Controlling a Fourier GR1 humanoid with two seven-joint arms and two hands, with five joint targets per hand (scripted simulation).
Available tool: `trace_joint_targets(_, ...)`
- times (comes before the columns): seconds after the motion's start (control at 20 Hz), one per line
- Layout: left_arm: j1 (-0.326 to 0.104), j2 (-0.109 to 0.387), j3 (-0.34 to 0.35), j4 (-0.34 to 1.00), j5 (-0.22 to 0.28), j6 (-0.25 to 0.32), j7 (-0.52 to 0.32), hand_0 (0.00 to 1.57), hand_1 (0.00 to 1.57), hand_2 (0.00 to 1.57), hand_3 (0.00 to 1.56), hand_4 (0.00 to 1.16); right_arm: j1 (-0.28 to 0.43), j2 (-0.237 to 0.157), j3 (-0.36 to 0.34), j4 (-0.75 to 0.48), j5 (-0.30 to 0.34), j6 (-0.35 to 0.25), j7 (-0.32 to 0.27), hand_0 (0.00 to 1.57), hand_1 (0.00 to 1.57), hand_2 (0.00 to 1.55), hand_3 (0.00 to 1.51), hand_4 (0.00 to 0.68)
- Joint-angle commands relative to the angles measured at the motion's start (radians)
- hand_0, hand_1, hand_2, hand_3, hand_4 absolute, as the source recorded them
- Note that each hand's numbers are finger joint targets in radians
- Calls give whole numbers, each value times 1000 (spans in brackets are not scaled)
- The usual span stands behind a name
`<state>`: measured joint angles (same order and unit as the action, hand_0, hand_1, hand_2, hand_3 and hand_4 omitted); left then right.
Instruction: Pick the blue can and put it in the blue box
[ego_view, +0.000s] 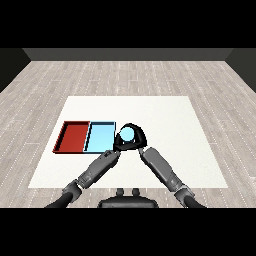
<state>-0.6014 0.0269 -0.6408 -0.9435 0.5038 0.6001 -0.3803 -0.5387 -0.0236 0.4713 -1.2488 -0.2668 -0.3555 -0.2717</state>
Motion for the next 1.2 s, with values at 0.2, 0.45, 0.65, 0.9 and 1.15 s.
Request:
trace_joint_targets(0.2,-58,-26,16,26,-20,63,46,1571,1571,1558,1472,1142,0,23,19,-27,-36,-15,-1,1425,1425,1464,1376,522)
trace_joint_targets(0.45,4,-26,36,-12,-78,49,33,1571,1571,1559,1466,1138,20,23,-1,-12,82,-22,43,0,0,0,0,0)
trace_joint_targets(0.65,23,-26,27,-60,-106,73,52,1571,1571,1559,1466,1138,59,23,19,-45,103,-35,51,0,0,0,0,0)
trace_joint_targets(0.9,-5,-26,25,71,-12,35,-46,1571,1571,1569,1480,1145,61,23,-18,-21,122,8,22,0,0,0,0,0)
trace_joint_targets(1.15,11,-27,82,-46,-141,63,85,1571,1571,1571,1493,1147,89,-3,-108,-130,126,-3,83,0,0,0,0,0)
